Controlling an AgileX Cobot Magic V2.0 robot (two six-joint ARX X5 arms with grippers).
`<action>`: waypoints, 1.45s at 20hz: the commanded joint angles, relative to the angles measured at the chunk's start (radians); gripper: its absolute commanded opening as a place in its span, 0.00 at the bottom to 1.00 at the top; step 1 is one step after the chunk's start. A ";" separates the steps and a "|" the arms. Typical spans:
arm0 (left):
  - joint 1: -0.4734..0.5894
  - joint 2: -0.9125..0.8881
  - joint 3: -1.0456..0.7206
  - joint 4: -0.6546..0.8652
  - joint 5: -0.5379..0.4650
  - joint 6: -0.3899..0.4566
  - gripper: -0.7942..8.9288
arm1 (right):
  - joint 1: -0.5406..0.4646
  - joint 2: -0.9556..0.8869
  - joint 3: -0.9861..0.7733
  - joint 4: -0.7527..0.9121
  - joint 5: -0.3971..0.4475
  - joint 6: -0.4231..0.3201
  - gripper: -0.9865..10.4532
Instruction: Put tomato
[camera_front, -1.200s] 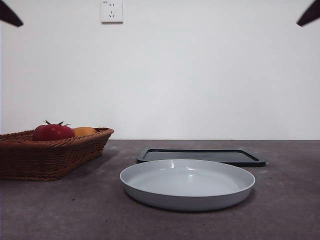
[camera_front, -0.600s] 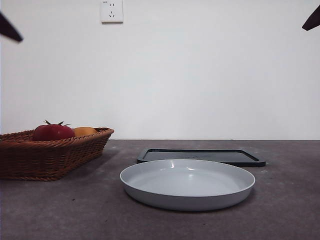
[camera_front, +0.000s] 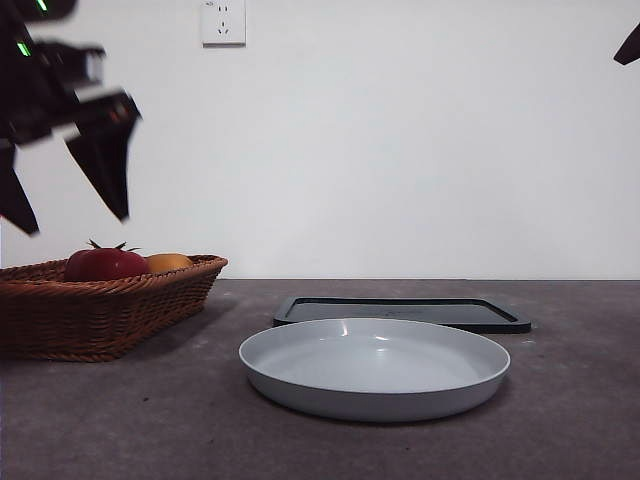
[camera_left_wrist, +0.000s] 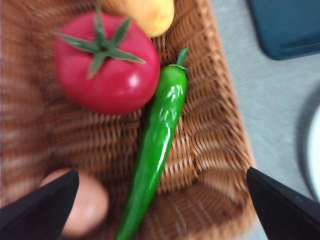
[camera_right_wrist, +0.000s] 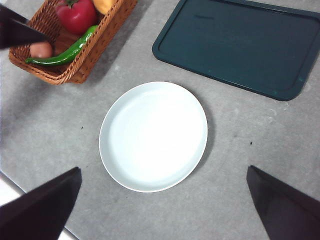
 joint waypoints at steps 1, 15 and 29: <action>0.008 0.101 0.078 0.016 -0.002 -0.010 0.98 | 0.005 0.009 0.016 0.009 0.001 0.021 0.61; 0.049 0.372 0.308 0.077 -0.043 -0.014 0.98 | 0.005 0.009 0.016 0.008 0.021 0.029 0.61; 0.050 0.440 0.307 0.096 -0.013 -0.010 0.88 | 0.005 0.009 0.016 0.007 0.034 0.047 0.61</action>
